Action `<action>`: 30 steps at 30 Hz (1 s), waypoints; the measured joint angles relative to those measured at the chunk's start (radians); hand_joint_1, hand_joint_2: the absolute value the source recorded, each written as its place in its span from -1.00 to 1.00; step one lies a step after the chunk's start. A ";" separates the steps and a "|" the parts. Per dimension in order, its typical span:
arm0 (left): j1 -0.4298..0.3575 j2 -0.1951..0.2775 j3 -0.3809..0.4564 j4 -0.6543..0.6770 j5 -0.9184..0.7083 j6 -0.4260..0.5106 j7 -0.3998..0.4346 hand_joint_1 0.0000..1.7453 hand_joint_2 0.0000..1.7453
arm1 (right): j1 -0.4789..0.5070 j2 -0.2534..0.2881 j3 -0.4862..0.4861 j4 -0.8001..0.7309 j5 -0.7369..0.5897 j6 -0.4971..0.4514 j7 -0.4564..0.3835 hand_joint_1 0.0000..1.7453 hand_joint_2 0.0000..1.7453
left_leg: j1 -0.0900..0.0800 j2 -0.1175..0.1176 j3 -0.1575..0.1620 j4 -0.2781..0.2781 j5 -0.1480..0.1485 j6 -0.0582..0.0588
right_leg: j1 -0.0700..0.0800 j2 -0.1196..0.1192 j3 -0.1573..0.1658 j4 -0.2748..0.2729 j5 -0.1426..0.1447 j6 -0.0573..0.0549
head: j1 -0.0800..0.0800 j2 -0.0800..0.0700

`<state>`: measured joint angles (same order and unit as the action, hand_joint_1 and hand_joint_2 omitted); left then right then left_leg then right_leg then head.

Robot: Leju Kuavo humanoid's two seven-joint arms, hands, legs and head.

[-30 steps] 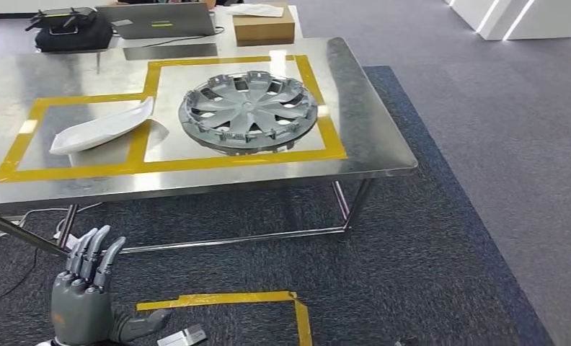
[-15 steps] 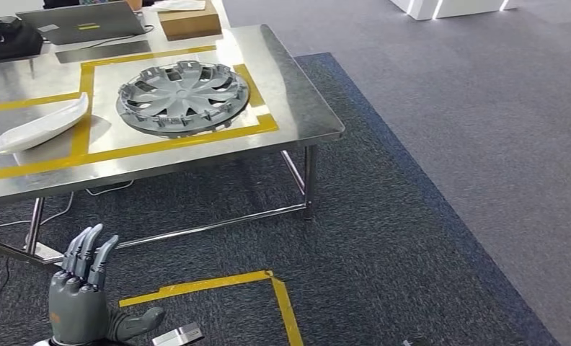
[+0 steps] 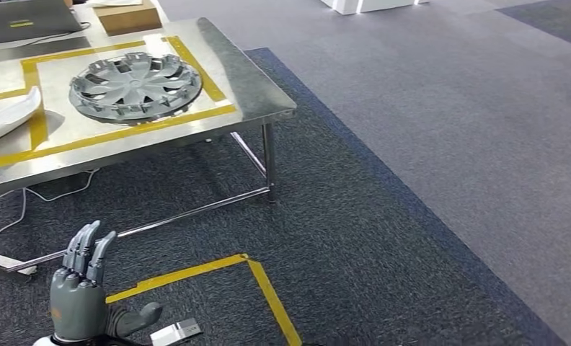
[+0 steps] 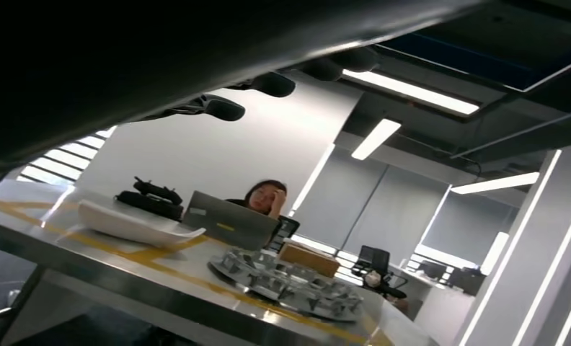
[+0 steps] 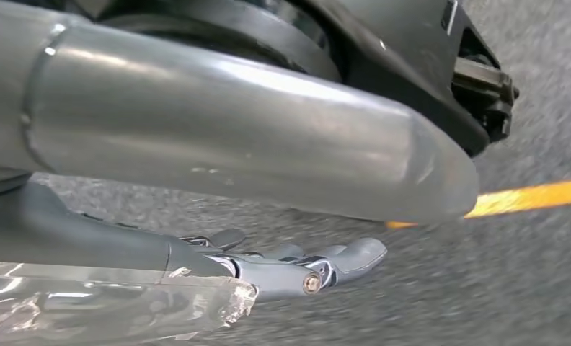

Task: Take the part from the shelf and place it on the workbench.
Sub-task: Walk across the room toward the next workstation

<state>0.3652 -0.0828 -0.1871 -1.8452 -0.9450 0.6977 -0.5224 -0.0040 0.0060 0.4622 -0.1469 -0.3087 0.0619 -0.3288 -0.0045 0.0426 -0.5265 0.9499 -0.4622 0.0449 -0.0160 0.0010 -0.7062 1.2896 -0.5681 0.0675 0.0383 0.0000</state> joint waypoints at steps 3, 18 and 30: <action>-0.001 0.000 0.000 0.002 0.002 0.000 0.004 -1.00 -1.00 | 0.000 0.000 0.000 0.000 0.000 0.000 0.000 -1.00 -1.00 | -0.002 0.037 -0.045 0.019 0.022 -0.009 | -0.001 -0.033 0.148 -0.131 0.065 0.001 | 0.001 0.000; -0.021 0.069 -0.043 0.038 0.374 -0.027 0.072 -1.00 -1.00 | 0.001 0.001 0.000 -0.001 -0.002 -0.007 -0.002 -1.00 -1.00 | 0.010 -0.064 -0.008 0.177 -0.061 -0.049 | 0.007 0.050 0.140 -0.334 0.131 -0.058 | 0.005 0.000; -0.035 0.089 -0.051 0.056 0.609 -0.139 0.033 -1.00 -1.00 | 0.006 -0.001 0.001 0.000 0.000 -0.013 -0.002 -1.00 -1.00 | 0.002 -0.004 0.038 0.015 -0.041 -0.004 | 0.012 0.001 -0.027 -0.005 -0.001 -0.017 | 0.022 0.000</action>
<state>0.3302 0.0060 -0.2379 -1.7890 -0.3360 0.5590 -0.4895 0.0017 0.0050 0.4635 -0.1469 -0.3084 0.0488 -0.3312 -0.0026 0.0383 -0.4886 0.9652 -0.5031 0.0412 -0.0043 0.0025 -0.7328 1.2843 -0.5695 0.0504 0.0608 0.0000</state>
